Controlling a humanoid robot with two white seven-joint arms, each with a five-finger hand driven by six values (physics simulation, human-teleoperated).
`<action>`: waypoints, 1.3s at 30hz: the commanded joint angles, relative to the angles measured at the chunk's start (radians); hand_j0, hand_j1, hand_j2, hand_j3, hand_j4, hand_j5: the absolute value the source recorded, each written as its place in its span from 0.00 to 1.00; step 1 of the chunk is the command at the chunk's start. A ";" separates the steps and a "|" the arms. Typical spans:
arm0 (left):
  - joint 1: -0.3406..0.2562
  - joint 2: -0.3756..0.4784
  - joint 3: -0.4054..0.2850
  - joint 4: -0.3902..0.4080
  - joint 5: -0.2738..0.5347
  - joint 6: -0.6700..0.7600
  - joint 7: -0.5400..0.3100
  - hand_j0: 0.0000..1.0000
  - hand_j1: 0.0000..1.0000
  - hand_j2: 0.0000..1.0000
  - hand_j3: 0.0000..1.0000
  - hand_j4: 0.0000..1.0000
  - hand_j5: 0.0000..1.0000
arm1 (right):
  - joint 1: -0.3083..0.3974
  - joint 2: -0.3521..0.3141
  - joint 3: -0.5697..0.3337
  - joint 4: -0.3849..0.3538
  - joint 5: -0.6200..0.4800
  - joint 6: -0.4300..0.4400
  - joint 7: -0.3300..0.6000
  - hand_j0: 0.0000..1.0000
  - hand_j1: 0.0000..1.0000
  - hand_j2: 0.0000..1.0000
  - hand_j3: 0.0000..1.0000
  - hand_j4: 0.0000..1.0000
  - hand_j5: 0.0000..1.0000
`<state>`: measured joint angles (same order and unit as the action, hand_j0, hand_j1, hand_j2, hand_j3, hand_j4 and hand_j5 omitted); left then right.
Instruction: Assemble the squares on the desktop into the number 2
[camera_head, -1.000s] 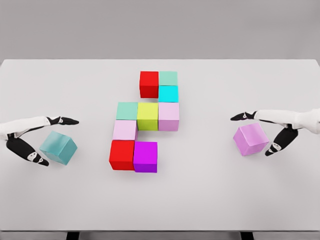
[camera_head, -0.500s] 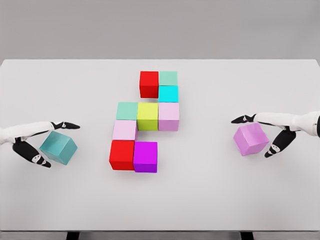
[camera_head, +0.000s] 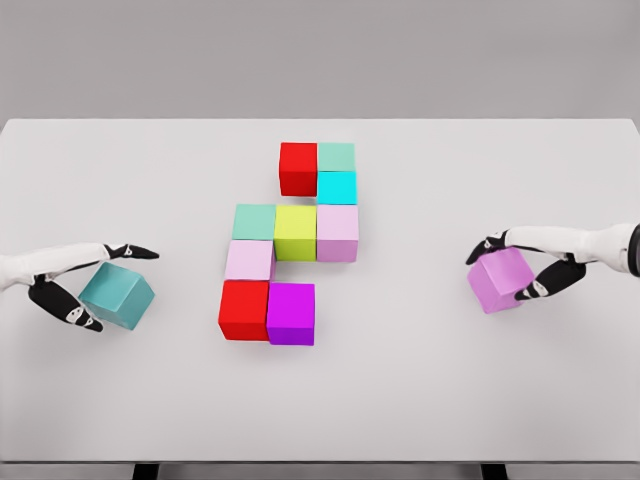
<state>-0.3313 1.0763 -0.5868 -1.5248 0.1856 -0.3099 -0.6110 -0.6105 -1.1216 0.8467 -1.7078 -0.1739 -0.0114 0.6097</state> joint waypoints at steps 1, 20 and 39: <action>0.000 -0.004 -0.001 0.005 -0.014 -0.003 0.000 0.98 0.98 0.98 0.98 0.98 0.98 | 0.000 0.000 0.000 -0.001 -0.001 0.001 0.001 0.60 0.60 0.60 0.60 0.60 0.60; 0.000 -0.001 -0.013 -0.001 -0.011 0.003 0.000 0.44 0.44 0.44 0.44 0.44 0.44 | -0.057 0.031 -0.014 -0.010 0.070 -0.197 0.001 0.59 0.59 0.59 0.59 0.59 0.59; -0.202 -0.170 -0.001 0.041 -0.025 0.180 0.000 0.23 0.23 0.23 0.23 0.23 0.23 | -0.091 0.180 0.012 -0.046 0.128 -0.489 0.001 0.60 0.60 0.60 0.60 0.60 0.60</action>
<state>-0.5476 0.9424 -0.5888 -1.5020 0.1605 -0.1683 -0.6145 -0.7010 -0.9628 0.8536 -1.7527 -0.0576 -0.4991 0.6115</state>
